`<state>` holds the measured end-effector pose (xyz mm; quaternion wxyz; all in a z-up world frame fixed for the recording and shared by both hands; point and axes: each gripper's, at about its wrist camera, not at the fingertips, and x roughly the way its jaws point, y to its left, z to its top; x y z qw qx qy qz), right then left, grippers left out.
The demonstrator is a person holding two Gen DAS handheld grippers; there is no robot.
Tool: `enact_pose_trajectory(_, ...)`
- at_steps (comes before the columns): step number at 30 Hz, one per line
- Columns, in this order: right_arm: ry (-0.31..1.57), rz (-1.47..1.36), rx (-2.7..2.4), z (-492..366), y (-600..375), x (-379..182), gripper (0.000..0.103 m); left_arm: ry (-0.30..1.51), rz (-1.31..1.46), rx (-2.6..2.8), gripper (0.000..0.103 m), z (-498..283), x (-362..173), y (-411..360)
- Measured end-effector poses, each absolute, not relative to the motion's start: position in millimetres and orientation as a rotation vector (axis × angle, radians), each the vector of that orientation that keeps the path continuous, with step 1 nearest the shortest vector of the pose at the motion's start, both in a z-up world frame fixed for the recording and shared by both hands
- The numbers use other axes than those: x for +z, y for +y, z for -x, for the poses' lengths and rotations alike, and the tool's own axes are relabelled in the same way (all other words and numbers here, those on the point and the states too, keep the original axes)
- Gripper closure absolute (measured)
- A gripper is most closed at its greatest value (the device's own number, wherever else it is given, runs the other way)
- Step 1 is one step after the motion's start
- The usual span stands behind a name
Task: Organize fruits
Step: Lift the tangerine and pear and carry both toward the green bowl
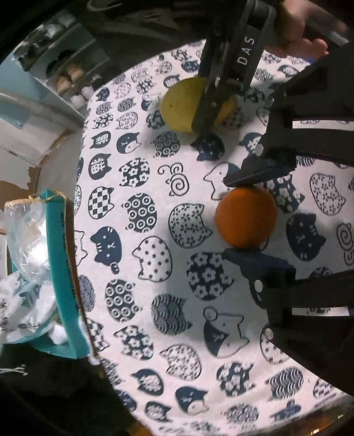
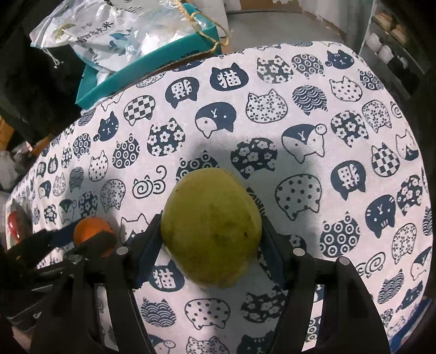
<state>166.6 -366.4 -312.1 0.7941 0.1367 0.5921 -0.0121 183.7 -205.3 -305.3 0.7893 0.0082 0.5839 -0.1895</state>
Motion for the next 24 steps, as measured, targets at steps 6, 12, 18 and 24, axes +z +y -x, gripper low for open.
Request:
enact_pose_trajectory(6,1.262,-0.233,-0.04,-168.4,-353.8,-312.4,0.036,1.231,-0.036,-0.389,0.057,-180.4,-300.8,-199.2)
enact_pose_trajectory(12,1.219,-0.17,-0.064,-160.4,-353.2,-297.0,0.036,1.183,-0.038,-0.374,0.057,-173.6,-282.9,-190.1)
enact_pose_trajectory(18,1.158,-0.129,-0.073,-146.2,-345.9,-270.0,0.036,1.133,-0.037,-0.363,0.057,-163.8,-258.9,-182.4)
enact_pose_trajectory(24,1.106,-0.12,-0.058,-132.6,-340.3,-245.2,0.036,1.09,-0.024,-0.344,0.058,-152.1,-235.0,-165.2)
